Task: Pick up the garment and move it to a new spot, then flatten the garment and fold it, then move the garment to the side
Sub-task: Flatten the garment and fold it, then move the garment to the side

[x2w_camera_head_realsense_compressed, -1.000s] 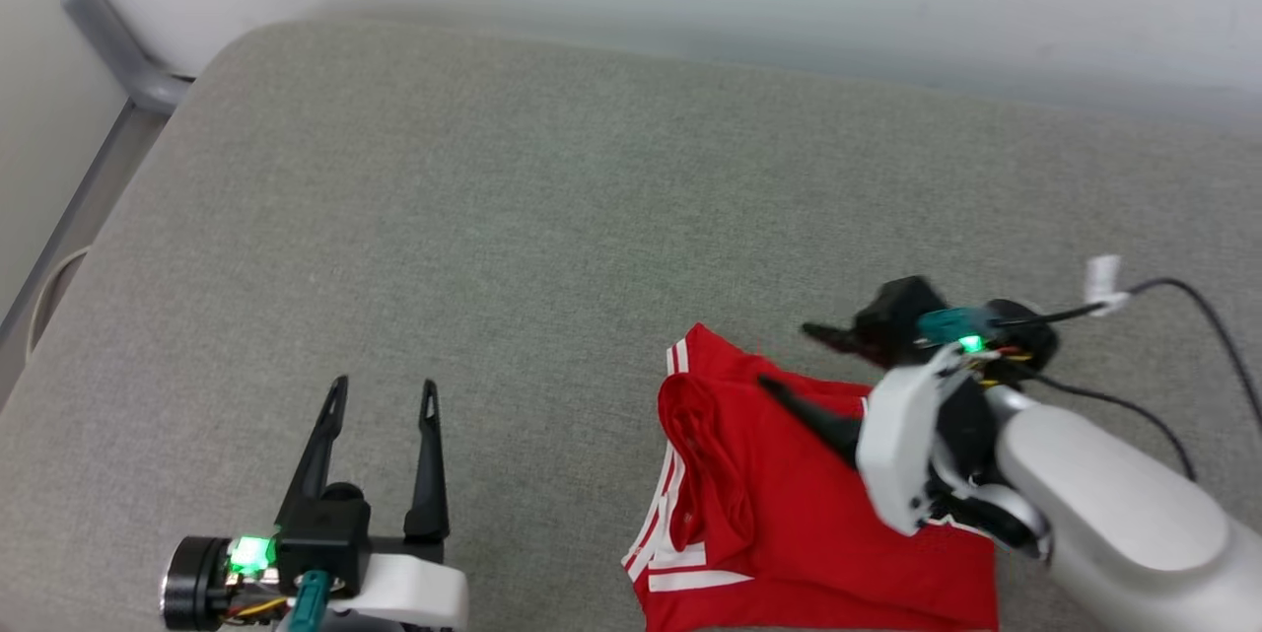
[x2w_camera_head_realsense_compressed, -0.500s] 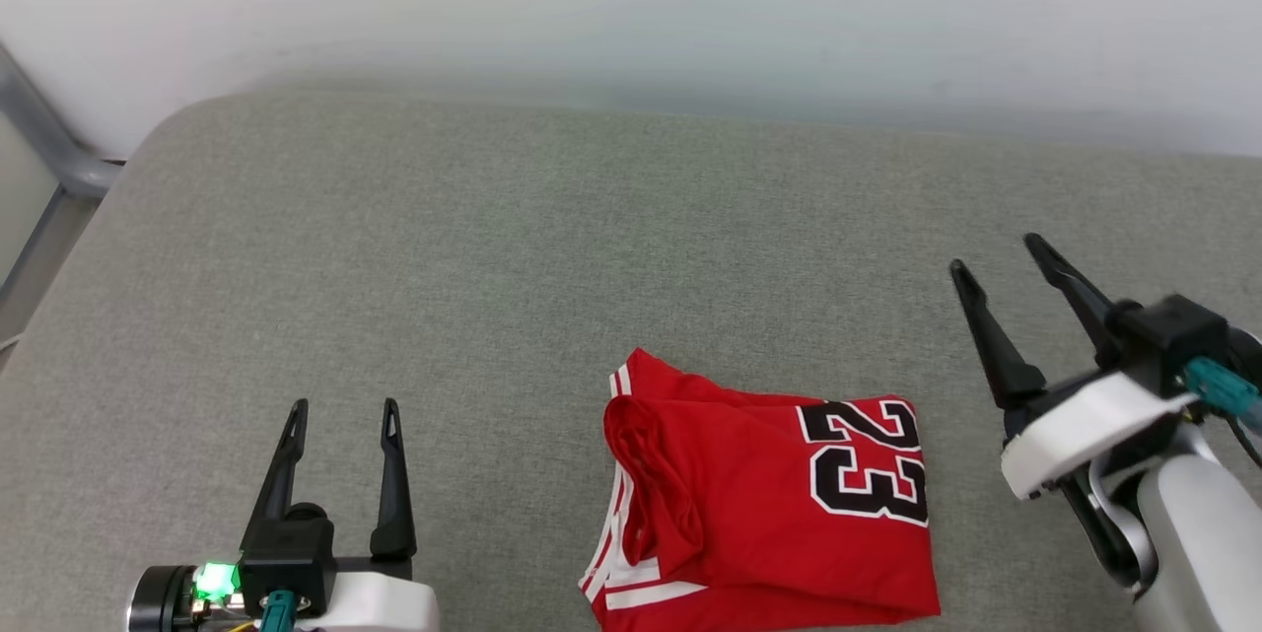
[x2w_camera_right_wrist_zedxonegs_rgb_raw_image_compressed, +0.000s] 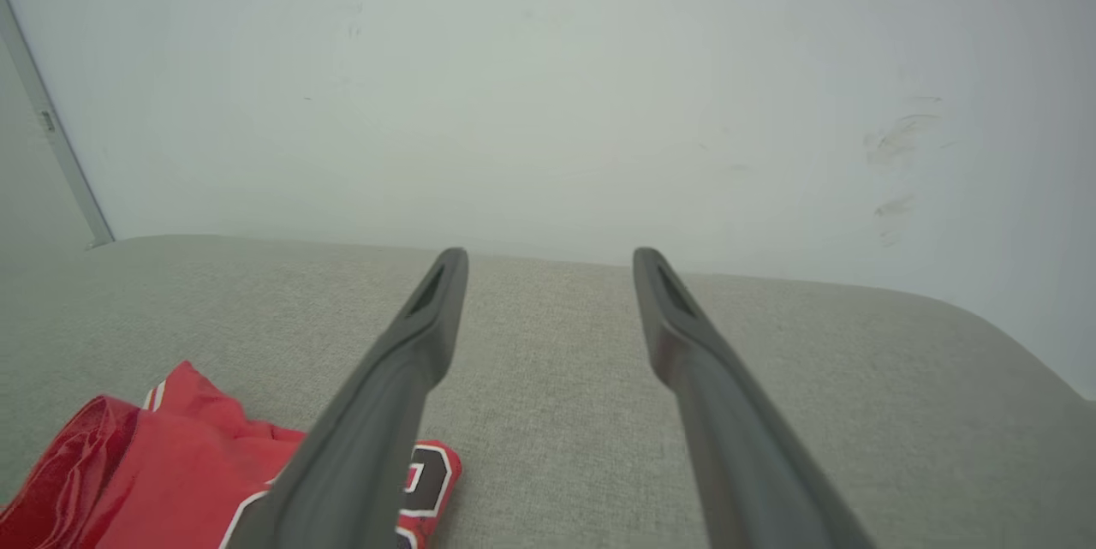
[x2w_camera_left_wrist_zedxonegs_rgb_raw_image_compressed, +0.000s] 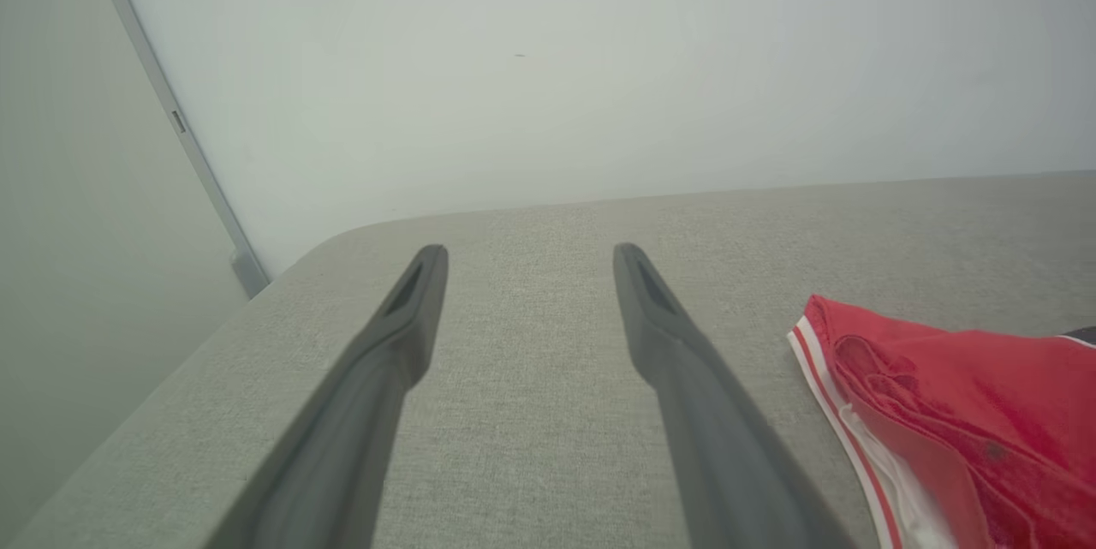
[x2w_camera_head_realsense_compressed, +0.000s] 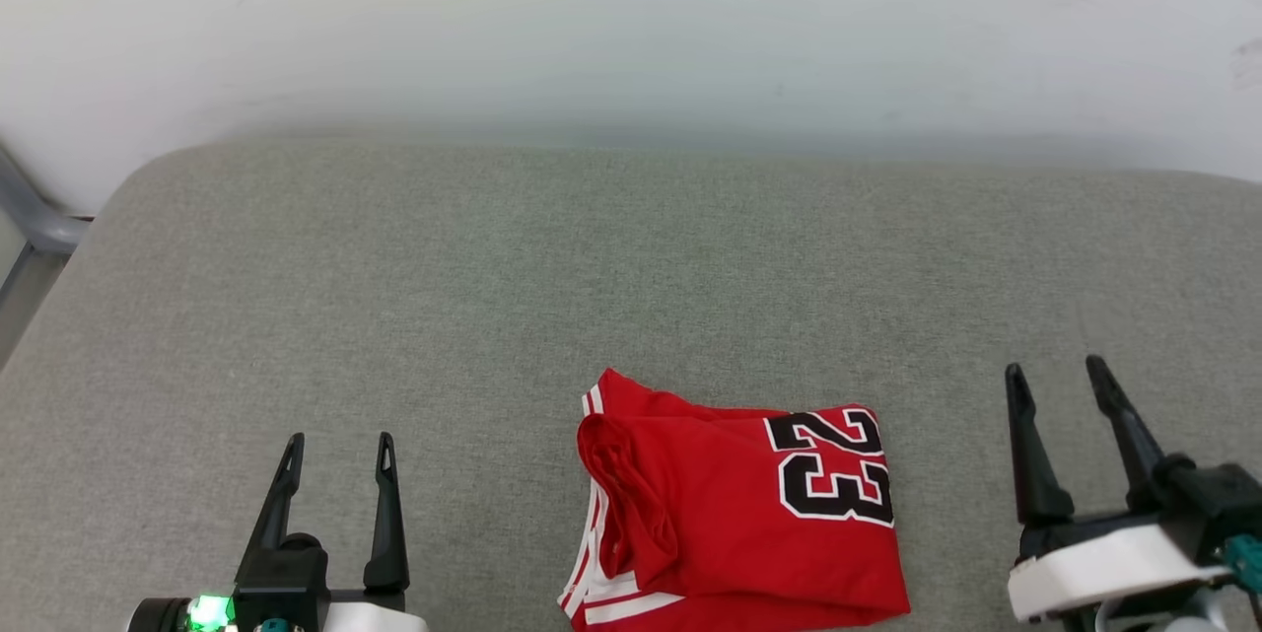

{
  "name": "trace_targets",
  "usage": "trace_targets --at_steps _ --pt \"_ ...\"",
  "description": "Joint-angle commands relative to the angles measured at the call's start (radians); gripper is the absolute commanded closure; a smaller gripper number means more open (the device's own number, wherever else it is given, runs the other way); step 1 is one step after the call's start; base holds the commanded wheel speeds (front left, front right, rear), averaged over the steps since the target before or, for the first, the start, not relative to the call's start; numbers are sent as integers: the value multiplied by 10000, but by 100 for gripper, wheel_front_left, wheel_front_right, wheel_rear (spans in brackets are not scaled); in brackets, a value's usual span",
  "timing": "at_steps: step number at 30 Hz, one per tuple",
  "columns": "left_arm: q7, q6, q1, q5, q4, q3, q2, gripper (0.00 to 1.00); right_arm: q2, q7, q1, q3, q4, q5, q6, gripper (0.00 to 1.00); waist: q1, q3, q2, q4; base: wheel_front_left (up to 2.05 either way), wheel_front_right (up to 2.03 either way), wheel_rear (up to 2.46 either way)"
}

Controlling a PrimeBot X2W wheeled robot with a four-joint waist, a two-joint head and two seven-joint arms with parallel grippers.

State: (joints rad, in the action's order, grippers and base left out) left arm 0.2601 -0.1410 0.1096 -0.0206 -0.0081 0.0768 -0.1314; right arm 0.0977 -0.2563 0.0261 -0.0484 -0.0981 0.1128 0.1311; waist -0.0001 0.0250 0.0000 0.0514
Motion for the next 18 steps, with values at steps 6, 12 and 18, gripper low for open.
trace_targets --at_steps 6,12,18 --pt "74 209 260 -14 16 61 -58 0 -341 -69 -969 -12 580 -38 -9 0 1 -221 0 -151 0 0 0" --pt "74 420 279 -85 -4 90 -82 0 -451 -76 -1435 -6 847 -11 -9 0 1 -294 0 -191 0 0 0" --pt "74 560 329 -145 54 61 -51 0 -496 -73 -1768 39 921 43 -9 0 1 -347 0 -220 0 0 0"
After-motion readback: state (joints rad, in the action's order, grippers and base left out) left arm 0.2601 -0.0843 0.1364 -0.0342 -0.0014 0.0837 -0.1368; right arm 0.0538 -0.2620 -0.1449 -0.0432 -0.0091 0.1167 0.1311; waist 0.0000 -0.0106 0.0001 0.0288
